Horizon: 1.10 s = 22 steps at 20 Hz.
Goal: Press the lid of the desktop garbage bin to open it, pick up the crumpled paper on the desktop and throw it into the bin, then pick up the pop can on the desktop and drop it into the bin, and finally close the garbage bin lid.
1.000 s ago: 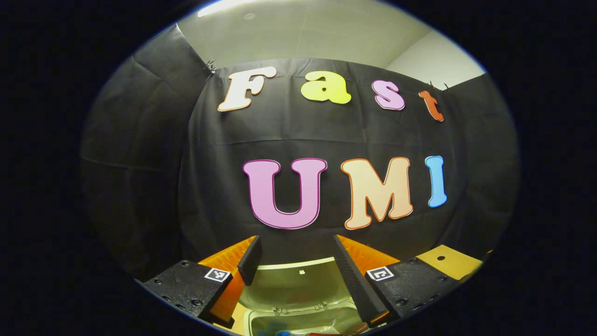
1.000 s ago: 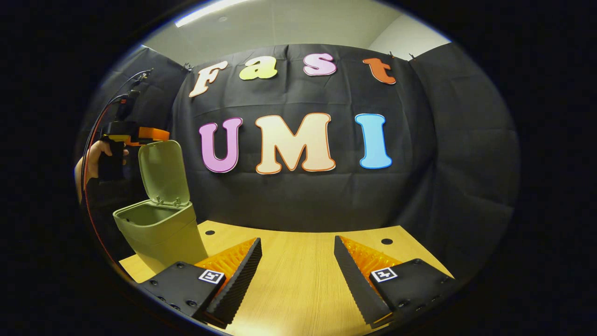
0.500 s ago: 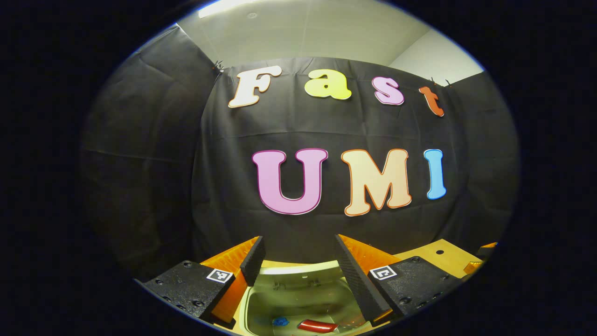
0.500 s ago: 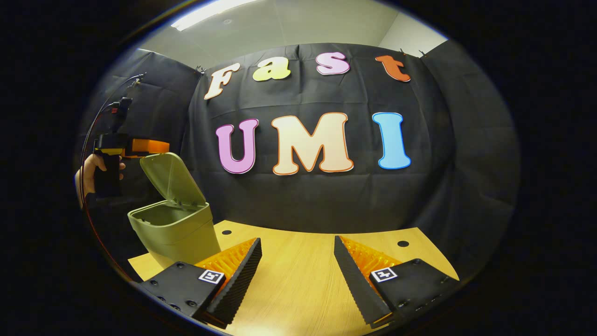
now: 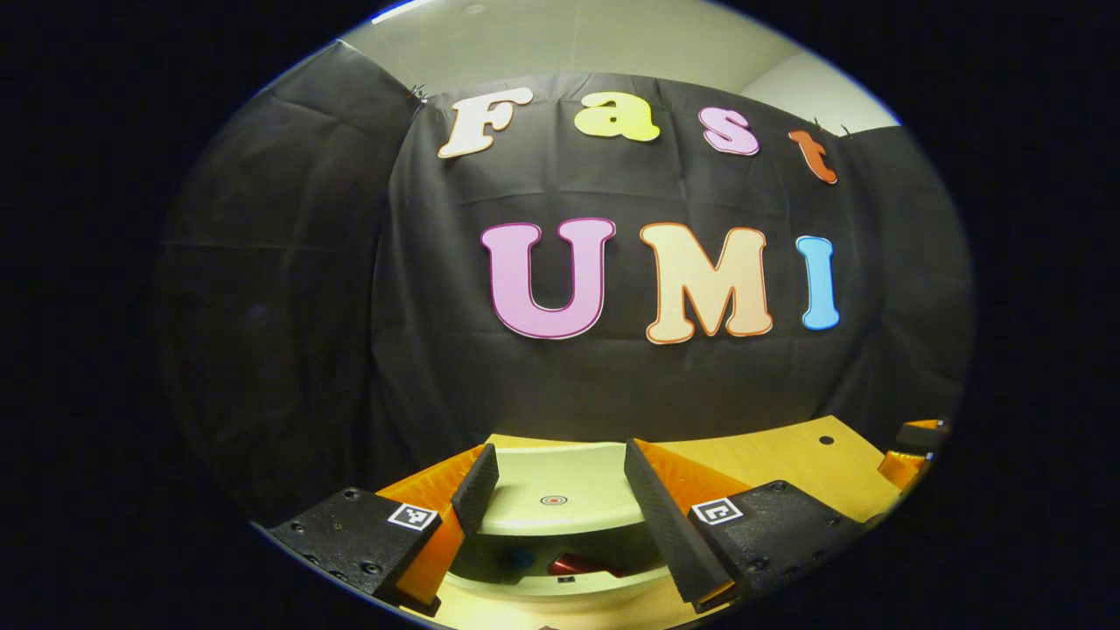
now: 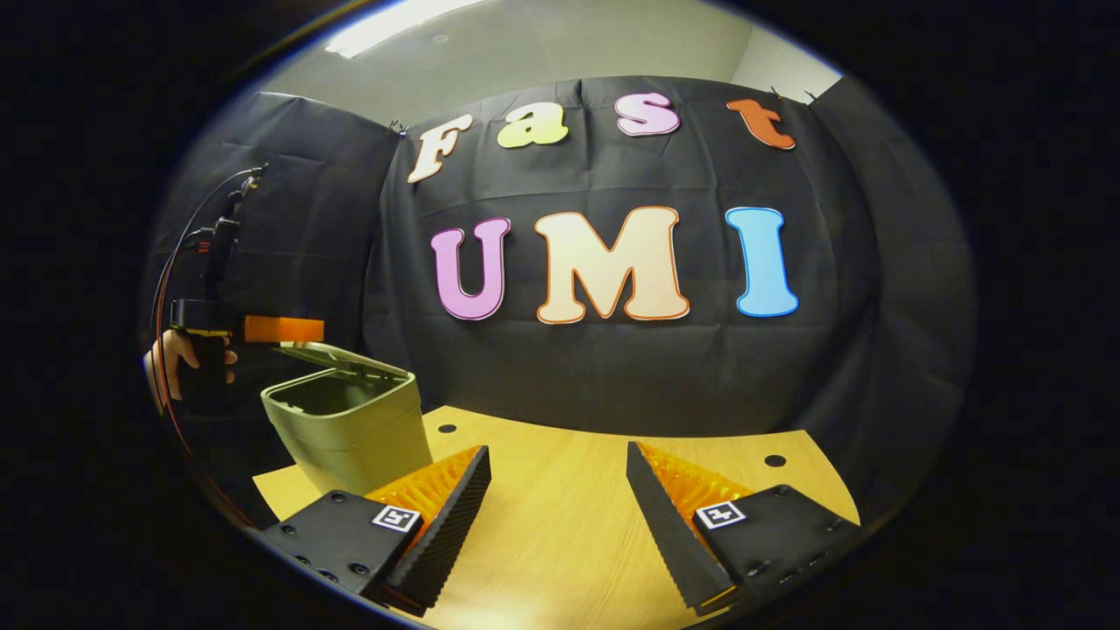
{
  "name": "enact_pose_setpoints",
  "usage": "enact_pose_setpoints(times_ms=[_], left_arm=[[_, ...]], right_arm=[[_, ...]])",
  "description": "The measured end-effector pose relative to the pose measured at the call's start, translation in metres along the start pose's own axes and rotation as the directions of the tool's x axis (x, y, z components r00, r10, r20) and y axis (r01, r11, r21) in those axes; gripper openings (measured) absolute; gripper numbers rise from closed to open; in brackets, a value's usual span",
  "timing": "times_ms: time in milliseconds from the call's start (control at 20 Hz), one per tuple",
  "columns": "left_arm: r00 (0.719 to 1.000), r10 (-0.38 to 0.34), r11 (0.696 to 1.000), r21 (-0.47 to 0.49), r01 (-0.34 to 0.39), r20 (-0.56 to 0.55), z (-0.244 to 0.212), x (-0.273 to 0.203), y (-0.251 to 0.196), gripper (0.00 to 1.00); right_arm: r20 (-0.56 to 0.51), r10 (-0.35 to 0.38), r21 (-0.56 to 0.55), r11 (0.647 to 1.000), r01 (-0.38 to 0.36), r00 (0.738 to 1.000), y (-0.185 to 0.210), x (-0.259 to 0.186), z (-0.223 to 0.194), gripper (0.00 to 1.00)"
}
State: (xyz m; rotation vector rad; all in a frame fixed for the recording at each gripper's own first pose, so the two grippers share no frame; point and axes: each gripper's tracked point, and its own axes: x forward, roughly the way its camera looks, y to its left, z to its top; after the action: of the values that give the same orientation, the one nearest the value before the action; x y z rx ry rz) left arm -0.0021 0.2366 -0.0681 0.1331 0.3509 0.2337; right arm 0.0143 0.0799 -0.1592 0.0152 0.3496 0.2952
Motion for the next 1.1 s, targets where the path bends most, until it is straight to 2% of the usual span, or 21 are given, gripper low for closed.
enact_pose_setpoints(times_ms=[500,550,600,700,750,850,950,1100], left_arm=[[0.997,0.018,1.0,0.002,-0.018,-0.07,-0.053,-0.014,-0.009,0.9],[0.997,0.021,1.0,0.0,-0.021,-0.071,-0.056,-0.016,-0.009,0.94],[0.997,0.021,1.0,-0.001,-0.021,-0.074,-0.058,-0.017,-0.01,0.9],[0.995,0.023,1.0,-0.013,-0.025,-0.102,-0.067,-0.022,-0.011,0.91],[0.997,0.023,1.0,-0.018,-0.024,-0.079,-0.065,-0.023,-0.011,0.94],[0.995,0.024,0.999,-0.02,-0.026,-0.098,-0.067,-0.028,-0.012,0.91],[0.996,0.035,0.999,-0.013,-0.037,-0.084,-0.065,-0.028,-0.012,0.94],[0.996,0.041,0.999,0.03,-0.039,-0.077,-0.068,-0.032,-0.016,0.92]], right_arm=[[-0.006,0.043,-0.02,0.999,-0.043,0.999,0.003,-0.007,-0.004,0.98],[-0.007,0.046,-0.017,0.999,-0.046,0.999,0.005,-0.008,-0.005,0.98],[-0.005,0.044,-0.014,0.999,-0.044,0.999,0.005,-0.009,-0.004,0.98],[0.012,0.044,-0.009,0.999,-0.044,0.999,0.006,-0.011,0.0,0.98],[0.015,0.046,-0.008,0.999,-0.046,0.999,0.008,-0.011,0.001,0.98],[0.01,0.049,-0.007,0.999,-0.049,0.999,0.01,-0.011,-0.003,0.98],[0.004,0.051,-0.007,0.999,-0.051,0.999,0.012,-0.011,-0.006,0.98],[-0.005,0.053,-0.002,0.999,-0.053,0.999,0.017,-0.009,-0.01,0.98]])
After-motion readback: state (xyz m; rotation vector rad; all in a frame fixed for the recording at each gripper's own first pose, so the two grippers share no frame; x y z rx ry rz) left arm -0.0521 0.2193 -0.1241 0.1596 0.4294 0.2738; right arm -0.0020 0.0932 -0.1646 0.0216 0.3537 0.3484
